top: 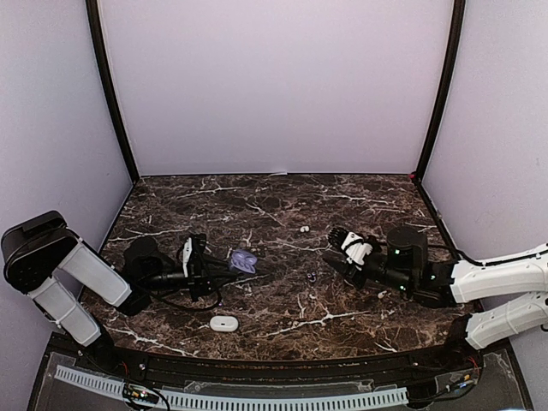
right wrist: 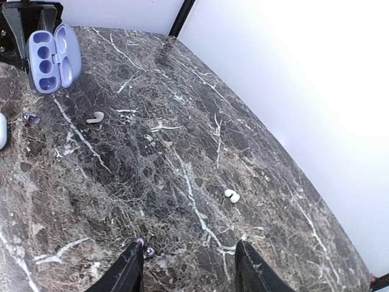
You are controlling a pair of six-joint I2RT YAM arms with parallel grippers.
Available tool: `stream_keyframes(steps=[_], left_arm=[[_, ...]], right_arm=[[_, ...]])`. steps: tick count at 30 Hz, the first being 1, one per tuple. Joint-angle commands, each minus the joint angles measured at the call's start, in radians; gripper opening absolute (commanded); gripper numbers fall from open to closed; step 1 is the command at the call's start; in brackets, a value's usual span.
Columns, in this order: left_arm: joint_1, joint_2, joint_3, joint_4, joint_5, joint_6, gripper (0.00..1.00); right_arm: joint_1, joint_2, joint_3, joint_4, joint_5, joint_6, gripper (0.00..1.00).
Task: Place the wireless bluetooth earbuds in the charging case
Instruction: Adjust the right earbud at the center of the board.
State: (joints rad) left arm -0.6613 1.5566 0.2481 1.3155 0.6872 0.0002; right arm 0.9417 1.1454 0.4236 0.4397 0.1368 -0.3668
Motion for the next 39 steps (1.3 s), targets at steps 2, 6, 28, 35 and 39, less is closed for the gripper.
stream_keyframes(steps=[2, 6, 28, 35, 39], left_arm=[[-0.004, -0.019, 0.014, 0.022, -0.002, 0.015, 0.21], [-0.004, -0.023, 0.016, 0.015, -0.004, 0.018, 0.21], [-0.005, -0.032, 0.020, -0.011, -0.003, 0.023, 0.21], [-0.006, -0.031, 0.023, -0.024, -0.007, 0.029, 0.21], [-0.006, -0.028, 0.025, -0.024, -0.004, 0.032, 0.21]], right_arm=[[0.005, 0.026, -0.002, 0.028, -0.082, -0.283, 0.50], [0.006, 0.054, 0.029, -0.175, -0.260, -0.445, 0.42], [-0.010, 0.396, 0.222, -0.352, -0.223, -0.520, 0.24], [-0.041, 0.447, 0.235, -0.299, -0.215, -0.510, 0.25], [-0.055, 0.477, 0.244, -0.298, -0.207, -0.527, 0.26]])
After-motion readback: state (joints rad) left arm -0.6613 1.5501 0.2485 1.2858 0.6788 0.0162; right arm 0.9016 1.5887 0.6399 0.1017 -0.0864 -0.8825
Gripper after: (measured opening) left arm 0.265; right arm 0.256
